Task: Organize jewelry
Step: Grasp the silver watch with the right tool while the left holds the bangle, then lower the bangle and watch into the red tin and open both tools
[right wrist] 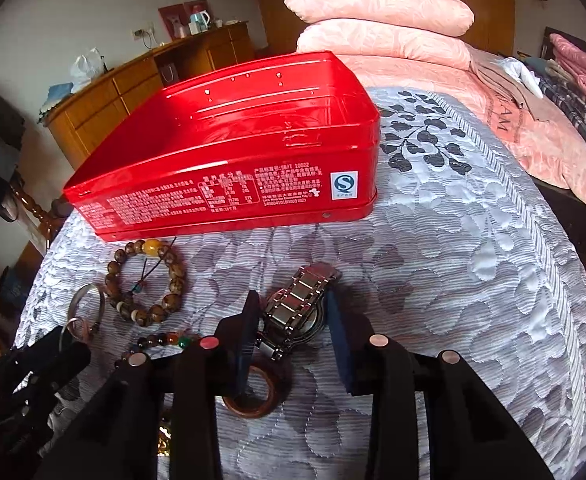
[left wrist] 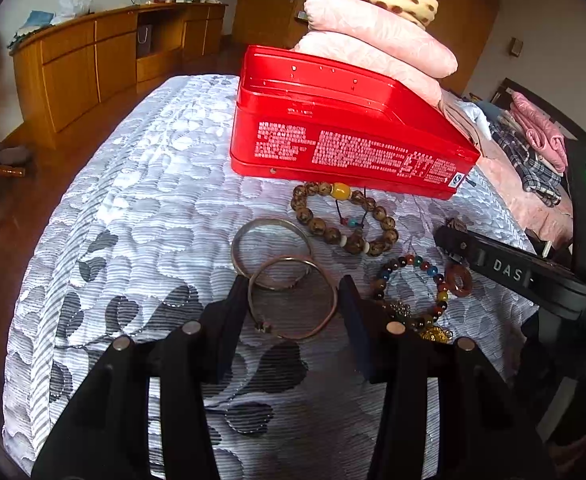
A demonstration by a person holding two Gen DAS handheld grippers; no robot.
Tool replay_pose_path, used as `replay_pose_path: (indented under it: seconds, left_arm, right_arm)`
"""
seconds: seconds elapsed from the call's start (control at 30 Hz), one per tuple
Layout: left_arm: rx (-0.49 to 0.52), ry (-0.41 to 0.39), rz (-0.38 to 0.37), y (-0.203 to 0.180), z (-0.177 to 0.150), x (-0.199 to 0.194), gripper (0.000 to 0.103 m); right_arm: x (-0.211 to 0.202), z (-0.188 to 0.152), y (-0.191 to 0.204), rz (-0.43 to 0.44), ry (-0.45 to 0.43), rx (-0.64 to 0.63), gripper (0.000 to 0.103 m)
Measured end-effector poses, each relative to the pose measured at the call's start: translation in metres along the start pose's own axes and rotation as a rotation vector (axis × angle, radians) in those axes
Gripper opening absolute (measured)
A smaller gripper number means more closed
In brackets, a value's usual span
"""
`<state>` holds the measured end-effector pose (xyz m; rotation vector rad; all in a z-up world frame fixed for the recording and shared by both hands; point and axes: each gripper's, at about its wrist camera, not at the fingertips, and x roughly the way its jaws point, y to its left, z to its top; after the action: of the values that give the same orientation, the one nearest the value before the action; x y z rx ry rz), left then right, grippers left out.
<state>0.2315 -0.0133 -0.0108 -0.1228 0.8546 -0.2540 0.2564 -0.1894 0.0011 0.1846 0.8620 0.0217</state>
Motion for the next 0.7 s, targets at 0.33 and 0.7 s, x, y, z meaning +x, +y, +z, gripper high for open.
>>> replay_pose_path:
  seconds: [0.33,0.7]
  left_arm:
    - [0.014,-0.082,-0.001,-0.006,0.013,-0.021,0.045]
    - [0.026,-0.169,-0.04,-0.021,0.044,-0.04,0.045]
  right_arm:
    - [-0.035,0.007,-0.016,0.045,-0.089,0.007,0.033]
    - [-0.061,0.027,-0.022,0.118,-0.158,0.015,0.033]
